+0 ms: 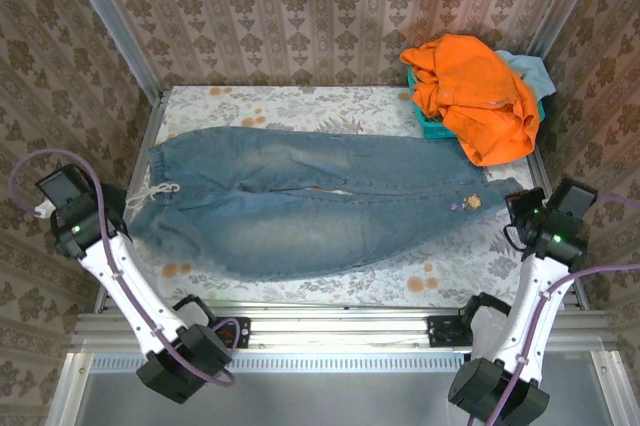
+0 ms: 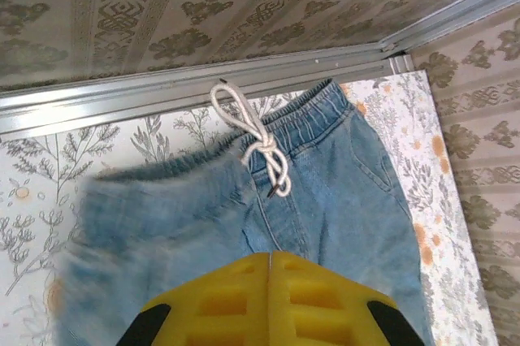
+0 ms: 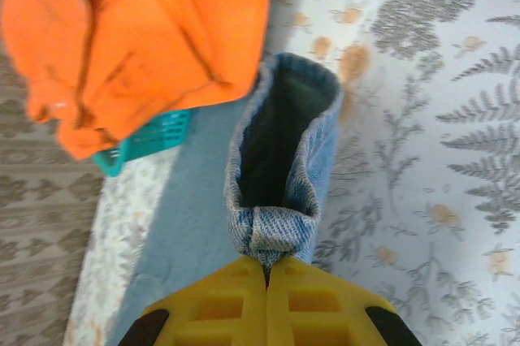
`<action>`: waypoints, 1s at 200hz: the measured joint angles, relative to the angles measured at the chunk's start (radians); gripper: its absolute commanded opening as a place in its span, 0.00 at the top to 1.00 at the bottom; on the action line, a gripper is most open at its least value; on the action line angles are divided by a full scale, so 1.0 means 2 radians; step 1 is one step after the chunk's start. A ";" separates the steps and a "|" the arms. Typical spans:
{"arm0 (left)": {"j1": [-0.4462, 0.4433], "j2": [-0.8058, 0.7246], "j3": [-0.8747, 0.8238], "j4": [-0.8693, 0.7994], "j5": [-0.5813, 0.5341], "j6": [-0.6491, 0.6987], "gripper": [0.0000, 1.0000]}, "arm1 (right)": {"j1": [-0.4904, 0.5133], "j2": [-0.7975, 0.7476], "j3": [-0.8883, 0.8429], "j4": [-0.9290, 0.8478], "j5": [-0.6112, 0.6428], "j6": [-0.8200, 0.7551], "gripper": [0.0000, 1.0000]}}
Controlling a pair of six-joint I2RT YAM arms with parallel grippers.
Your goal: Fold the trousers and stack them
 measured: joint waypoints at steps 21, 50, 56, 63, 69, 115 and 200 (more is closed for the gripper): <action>0.008 -0.026 0.022 -0.035 0.006 0.001 1.00 | 0.009 -0.019 0.012 -0.005 -0.012 0.004 1.00; 0.009 -0.072 0.014 -0.042 0.021 0.002 1.00 | 0.021 -0.045 0.009 -0.011 -0.026 0.008 1.00; 0.009 -0.083 -0.004 -0.040 0.024 0.002 1.00 | 0.022 -0.049 0.004 -0.010 -0.030 0.009 1.00; 0.009 -0.093 -0.030 -0.038 0.026 0.002 0.99 | 0.023 -0.051 -0.004 -0.009 -0.033 0.010 1.00; 0.009 -0.096 -0.057 -0.039 0.026 0.002 0.85 | 0.023 -0.052 -0.013 -0.008 -0.037 0.010 1.00; 0.009 -0.023 -0.182 -0.019 -0.001 0.002 0.50 | 0.037 -0.033 -0.048 -0.007 -0.044 0.004 1.00; 0.034 0.198 -0.159 0.058 -0.065 0.008 0.29 | 0.051 -0.020 -0.057 0.004 -0.044 -0.014 1.00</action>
